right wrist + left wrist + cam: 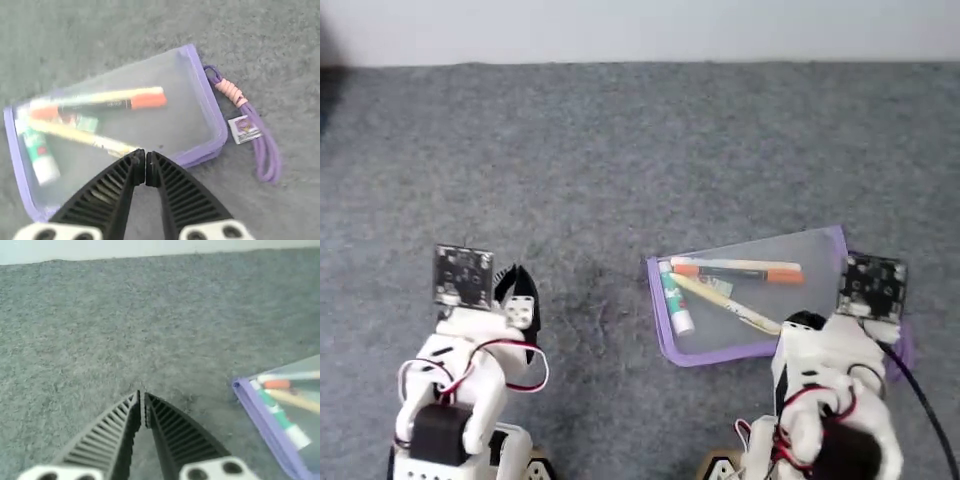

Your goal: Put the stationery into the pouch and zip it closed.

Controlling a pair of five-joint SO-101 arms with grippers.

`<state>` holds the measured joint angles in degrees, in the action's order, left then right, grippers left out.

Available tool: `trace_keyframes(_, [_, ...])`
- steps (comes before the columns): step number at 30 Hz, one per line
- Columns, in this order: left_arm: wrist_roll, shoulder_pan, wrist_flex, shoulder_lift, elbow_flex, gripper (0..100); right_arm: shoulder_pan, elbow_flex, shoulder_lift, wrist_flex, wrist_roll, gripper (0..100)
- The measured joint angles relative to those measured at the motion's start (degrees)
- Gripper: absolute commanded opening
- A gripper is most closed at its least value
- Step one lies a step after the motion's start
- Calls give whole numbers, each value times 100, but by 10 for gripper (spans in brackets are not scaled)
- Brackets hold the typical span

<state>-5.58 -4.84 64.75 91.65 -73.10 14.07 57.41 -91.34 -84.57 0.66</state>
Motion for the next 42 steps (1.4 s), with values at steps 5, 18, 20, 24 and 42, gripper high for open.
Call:
trace_keyframes(5, [149,0,-62,1046,-1099,14,-9,1134,-1160,185,-281,17])
trace_keyframes(18, [158,9,-70,1143,-2382,14,0,3191,-1178,703,-255,18])
trace_keyframes(20, [158,9,-70,1160,-2382,14,-9,3402,-1204,756,-255,18])
trace_keyframes(24, [158,9,-44,1169,-2382,14,-9,3710,-1204,800,-255,18])
trace_keyframes(42, [158,9,299,1169,-2382,14,-9,3798,-1196,897,-255,18])
